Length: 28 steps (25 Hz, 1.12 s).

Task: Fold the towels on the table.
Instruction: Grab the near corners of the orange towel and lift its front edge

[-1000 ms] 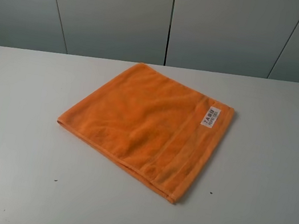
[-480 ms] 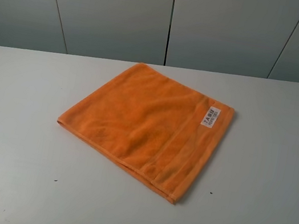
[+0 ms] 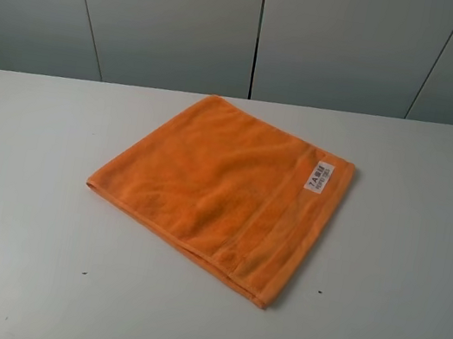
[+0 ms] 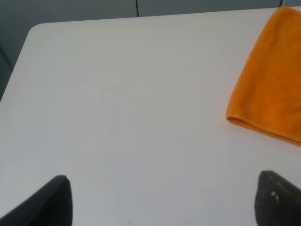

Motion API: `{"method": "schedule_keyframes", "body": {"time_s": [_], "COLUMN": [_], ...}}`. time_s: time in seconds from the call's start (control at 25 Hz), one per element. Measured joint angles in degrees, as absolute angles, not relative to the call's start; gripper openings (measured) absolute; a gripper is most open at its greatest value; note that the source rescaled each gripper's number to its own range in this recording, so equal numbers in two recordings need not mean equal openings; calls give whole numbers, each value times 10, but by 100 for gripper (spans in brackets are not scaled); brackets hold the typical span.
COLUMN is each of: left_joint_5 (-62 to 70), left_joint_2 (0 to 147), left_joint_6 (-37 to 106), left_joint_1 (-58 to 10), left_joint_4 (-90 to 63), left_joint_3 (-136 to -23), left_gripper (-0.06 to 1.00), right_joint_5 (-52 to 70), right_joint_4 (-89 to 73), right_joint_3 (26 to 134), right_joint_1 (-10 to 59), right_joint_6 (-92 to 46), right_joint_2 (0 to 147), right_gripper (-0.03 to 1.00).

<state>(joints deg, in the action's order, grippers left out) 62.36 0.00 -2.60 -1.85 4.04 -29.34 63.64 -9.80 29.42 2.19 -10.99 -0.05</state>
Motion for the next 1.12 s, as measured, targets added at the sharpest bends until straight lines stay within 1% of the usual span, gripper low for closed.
{"method": "schedule_keyframes", "body": {"time_s": [0.4,0.56,0.72,0.84,1.0,1.12], "left_joint_5": [624,606,511,461,446,438], "left_joint_2": [4,61,161,277,459,614], "left_joint_6": [-14,-12,29,93,205,288], "left_joint_1": [-19,-19,-19,-19,-19,-31], "left_joint_4": [40,41,34,17,-12,-56], "left_joint_3": [-293,-300,-309,-323,-370,-423], "left_gripper": [99,99,99,99,99,99], "right_joint_5": [633,622,589,551,538,524], "right_joint_4": [-103,-150,-163,-161,-174,-190], "right_joint_3": [294,294,294,299,299,312], "right_joint_1": [22,22,22,22,25,57], "right_joint_6": [-105,-102,-125,-159,-251,-308], "right_joint_2": [-1,-1,-1,32,184,317], "right_gripper": [100,100,100,100,100,100]}}
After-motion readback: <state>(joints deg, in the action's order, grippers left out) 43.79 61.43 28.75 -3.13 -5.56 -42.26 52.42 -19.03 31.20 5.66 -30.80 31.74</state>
